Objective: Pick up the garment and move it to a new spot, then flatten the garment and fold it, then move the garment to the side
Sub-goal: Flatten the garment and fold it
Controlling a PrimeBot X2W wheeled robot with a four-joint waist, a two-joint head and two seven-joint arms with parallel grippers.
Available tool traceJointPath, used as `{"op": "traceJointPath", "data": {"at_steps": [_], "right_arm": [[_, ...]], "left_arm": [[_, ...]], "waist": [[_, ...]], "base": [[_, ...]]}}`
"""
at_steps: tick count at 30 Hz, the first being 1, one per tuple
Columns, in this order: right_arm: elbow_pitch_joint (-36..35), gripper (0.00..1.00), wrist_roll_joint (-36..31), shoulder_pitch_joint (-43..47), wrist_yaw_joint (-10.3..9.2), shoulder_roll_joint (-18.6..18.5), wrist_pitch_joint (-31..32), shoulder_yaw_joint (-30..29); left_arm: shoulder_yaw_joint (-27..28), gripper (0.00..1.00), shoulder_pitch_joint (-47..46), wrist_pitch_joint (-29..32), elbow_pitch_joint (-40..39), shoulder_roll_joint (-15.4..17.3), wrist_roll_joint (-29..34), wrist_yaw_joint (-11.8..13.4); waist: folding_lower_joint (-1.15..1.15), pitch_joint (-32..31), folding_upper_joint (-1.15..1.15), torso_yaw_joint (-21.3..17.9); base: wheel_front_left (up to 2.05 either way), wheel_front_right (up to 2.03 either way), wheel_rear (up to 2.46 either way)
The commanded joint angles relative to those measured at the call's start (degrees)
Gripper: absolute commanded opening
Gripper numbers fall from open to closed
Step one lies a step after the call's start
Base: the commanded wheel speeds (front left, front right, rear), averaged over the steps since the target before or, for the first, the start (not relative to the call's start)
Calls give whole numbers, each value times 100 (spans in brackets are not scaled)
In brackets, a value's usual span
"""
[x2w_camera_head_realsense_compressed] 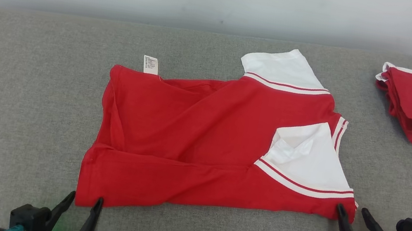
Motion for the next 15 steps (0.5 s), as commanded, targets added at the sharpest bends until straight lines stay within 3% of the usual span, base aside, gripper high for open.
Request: {"op": "traceJointPath", "data": {"at_steps": [1,8,9,10,11,12,15], "right_arm": [[57,100,-39,7,7,93,5,-17],[292,100,-262,-173,7,187,69,64],[336,84,-270,-192,7,212,82,92],[375,19,-264,-212,7,222,100,111],[404,0,-258,-226,7,227,99,125],[437,0,-249,-231,7,236,92,144],[519,0,-200,-179,7,247,53,196]], "left_arm": [[44,100,-62,-17,74,-32,-35,6],[84,100,-318,-17,371,-174,-49,6],[35,100,-341,-16,428,-215,-98,6],[-3,66,-379,-16,476,-241,-143,6],[-79,33,-414,-16,517,-236,-141,5],[-150,0,-418,-16,547,-240,-167,5],[-296,0,-334,-16,593,-182,-276,6]], "waist": [[0,37,0,-18],[0,108,0,-16],[0,108,0,-16],[0,101,0,-14],[0,87,0,-13],[0,62,0,-10],[0,-82,0,7]], "base": [[0,0,0],[0,0,0],[0,0,0],[0,0,0],[0,0,0],[0,0,0],[0,0,0]]}}
